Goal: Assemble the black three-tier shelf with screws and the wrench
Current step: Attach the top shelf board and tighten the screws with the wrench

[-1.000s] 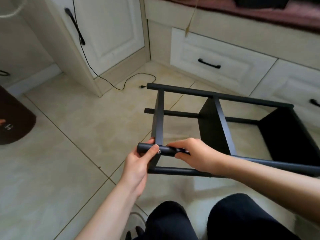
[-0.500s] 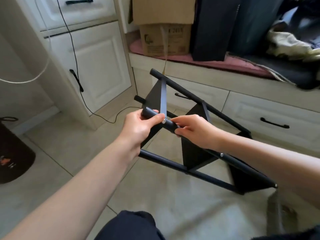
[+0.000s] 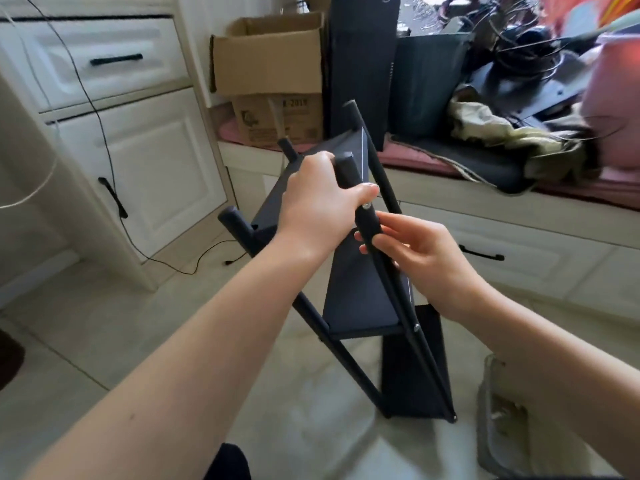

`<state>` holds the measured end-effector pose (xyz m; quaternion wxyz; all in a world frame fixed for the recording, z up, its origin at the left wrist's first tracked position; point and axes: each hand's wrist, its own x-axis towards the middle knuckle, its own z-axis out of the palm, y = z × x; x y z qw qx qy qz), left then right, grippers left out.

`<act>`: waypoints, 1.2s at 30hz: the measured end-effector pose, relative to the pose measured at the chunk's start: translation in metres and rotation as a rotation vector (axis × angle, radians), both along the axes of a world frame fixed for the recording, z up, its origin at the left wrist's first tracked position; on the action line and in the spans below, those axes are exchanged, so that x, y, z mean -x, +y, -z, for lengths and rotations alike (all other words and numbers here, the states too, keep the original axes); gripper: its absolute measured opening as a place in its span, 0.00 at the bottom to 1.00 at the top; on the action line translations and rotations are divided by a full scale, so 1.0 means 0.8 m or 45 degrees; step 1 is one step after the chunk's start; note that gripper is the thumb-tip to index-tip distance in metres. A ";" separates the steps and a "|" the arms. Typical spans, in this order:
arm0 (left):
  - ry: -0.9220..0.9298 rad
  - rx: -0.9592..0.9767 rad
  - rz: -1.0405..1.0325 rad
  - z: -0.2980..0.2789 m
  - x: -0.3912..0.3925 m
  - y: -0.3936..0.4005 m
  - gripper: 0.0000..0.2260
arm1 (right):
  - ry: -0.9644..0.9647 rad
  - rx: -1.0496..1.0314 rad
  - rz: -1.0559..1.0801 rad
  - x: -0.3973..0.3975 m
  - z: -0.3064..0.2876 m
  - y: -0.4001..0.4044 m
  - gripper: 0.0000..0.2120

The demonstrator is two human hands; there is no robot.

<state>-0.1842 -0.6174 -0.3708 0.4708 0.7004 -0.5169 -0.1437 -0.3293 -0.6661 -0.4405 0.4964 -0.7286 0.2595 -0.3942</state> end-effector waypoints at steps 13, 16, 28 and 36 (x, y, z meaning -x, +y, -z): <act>-0.687 0.367 0.075 0.050 0.108 -0.016 0.39 | -0.080 -0.192 0.244 0.108 0.007 0.005 0.09; -0.801 0.465 0.056 0.063 0.120 -0.018 0.35 | 0.046 -0.208 0.299 0.129 0.008 -0.001 0.09; -0.601 0.502 0.255 0.070 0.095 -0.017 0.31 | 0.057 -0.348 0.201 0.126 0.030 0.001 0.09; -0.563 0.364 0.398 0.078 0.064 0.007 0.26 | 0.365 -0.147 0.118 0.118 0.024 -0.009 0.03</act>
